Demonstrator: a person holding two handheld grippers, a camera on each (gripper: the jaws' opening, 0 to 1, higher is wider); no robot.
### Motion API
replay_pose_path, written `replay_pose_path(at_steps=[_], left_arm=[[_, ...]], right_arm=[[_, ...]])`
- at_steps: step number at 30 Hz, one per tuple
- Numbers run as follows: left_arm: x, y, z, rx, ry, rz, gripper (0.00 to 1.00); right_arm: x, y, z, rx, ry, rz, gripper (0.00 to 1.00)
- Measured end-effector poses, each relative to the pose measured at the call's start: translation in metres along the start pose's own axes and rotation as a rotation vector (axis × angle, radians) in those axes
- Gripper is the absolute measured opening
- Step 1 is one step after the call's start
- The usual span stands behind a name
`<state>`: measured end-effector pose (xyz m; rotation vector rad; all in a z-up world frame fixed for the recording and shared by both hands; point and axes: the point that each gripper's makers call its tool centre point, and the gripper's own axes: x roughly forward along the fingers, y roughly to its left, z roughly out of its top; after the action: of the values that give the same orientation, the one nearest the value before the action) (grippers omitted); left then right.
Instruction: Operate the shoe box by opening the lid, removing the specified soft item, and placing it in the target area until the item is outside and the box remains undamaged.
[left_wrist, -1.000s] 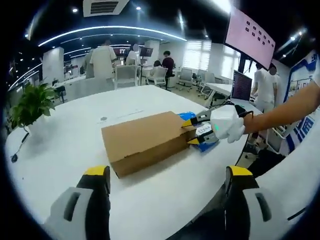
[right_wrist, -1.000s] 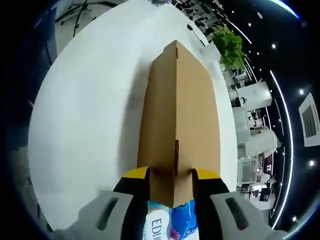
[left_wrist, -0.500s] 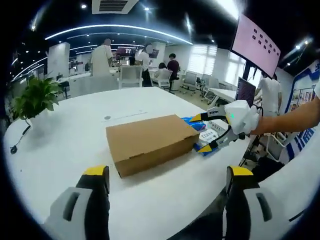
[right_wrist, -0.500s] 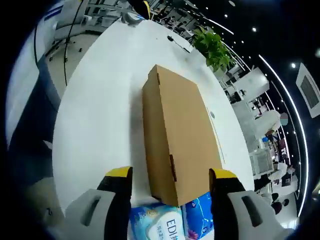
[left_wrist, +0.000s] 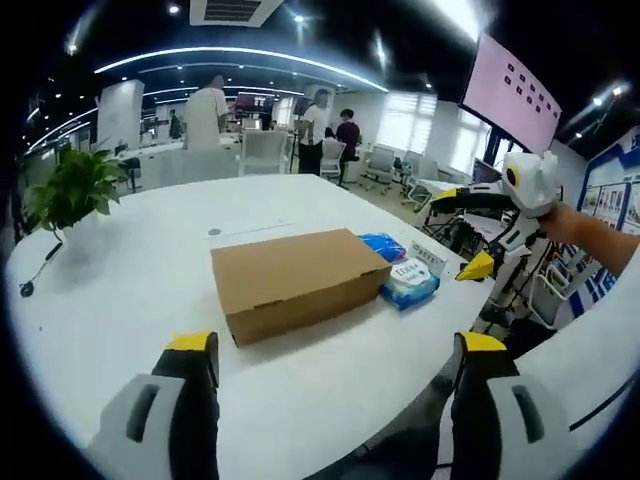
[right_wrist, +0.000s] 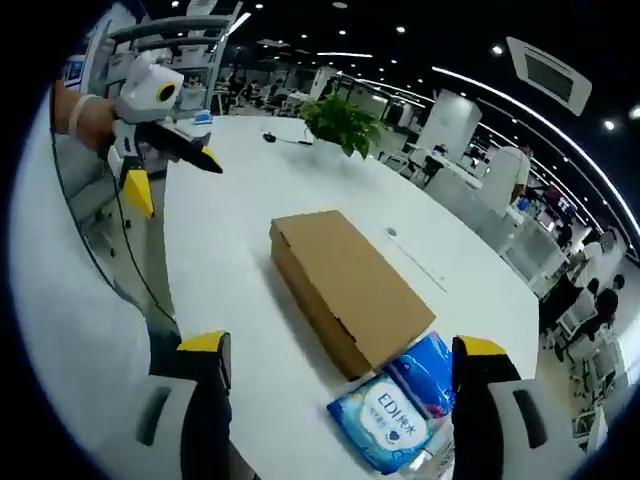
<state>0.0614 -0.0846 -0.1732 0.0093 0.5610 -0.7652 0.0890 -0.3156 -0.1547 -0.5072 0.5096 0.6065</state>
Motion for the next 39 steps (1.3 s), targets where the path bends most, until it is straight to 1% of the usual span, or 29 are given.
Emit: replay_pose_path(at_steps=[1,6,7,8,9,12,14,19,21,22,24,27,31,32,33,34,35,39], left_arm=[[-0.001,0.001,0.001,-0.002,-0.002,0.002,0.99],[-0.009,0.002,0.005,-0.010,-0.007,0.020,0.99],[-0.010,0.002,0.007,0.001,-0.025,0.026,0.99],[-0.010,0.002,0.009,0.006,-0.038,0.030,0.99],[-0.011,0.002,0.008,0.005,-0.040,0.033,0.99],[-0.011,0.002,0.003,-0.015,-0.029,0.034,0.99],[-0.012,0.002,-0.001,-0.019,-0.017,0.038,0.99],[-0.013,0.001,-0.007,-0.022,0.000,0.041,0.99],[-0.012,0.002,-0.009,-0.030,0.005,0.042,0.99],[-0.012,0.003,-0.011,-0.047,0.008,0.045,0.99],[-0.011,0.004,-0.012,-0.059,0.009,0.047,0.99],[-0.008,0.005,-0.016,-0.069,0.025,0.041,0.99],[-0.007,0.006,-0.016,-0.076,0.023,0.043,0.99],[-0.006,0.006,-0.017,-0.095,0.027,0.040,0.99],[-0.005,0.005,-0.020,-0.118,0.041,0.037,0.99],[-0.004,0.005,-0.023,-0.146,0.058,0.030,0.99],[-0.004,0.005,-0.023,-0.151,0.064,0.030,0.99],[-0.003,0.008,-0.021,-0.148,0.056,0.046,0.99]], right_arm=[[-0.008,-0.006,-0.003,0.026,0.003,-0.025,0.93],[-0.033,-0.024,-0.019,0.156,-0.009,-0.087,0.91],[-0.039,-0.030,-0.026,0.202,-0.012,-0.122,0.91],[-0.042,-0.031,-0.030,0.216,-0.009,-0.131,0.90],[-0.045,-0.029,-0.033,0.203,-0.008,-0.120,0.90],[-0.052,-0.023,-0.048,0.222,-0.002,-0.132,0.92],[-0.055,-0.019,-0.056,0.241,0.018,-0.144,0.91],[-0.058,-0.006,-0.070,0.394,0.010,-0.146,0.92],[-0.058,-0.003,-0.071,0.435,-0.002,-0.139,0.92],[-0.058,-0.002,-0.077,0.461,0.004,-0.142,0.92],[-0.057,-0.002,-0.082,0.473,0.017,-0.147,0.92],[-0.050,-0.001,-0.086,0.477,0.031,-0.141,0.91],[-0.042,0.001,-0.084,0.475,0.036,-0.133,0.91],[-0.039,0.002,-0.084,0.479,0.043,-0.128,0.90],[-0.038,0.002,-0.082,0.486,0.041,-0.126,0.90],[-0.037,0.001,-0.077,0.507,0.023,-0.126,0.90],[-0.036,-0.002,-0.073,0.518,0.004,-0.131,0.90],[-0.035,-0.002,-0.070,0.518,-0.005,-0.128,0.90]])
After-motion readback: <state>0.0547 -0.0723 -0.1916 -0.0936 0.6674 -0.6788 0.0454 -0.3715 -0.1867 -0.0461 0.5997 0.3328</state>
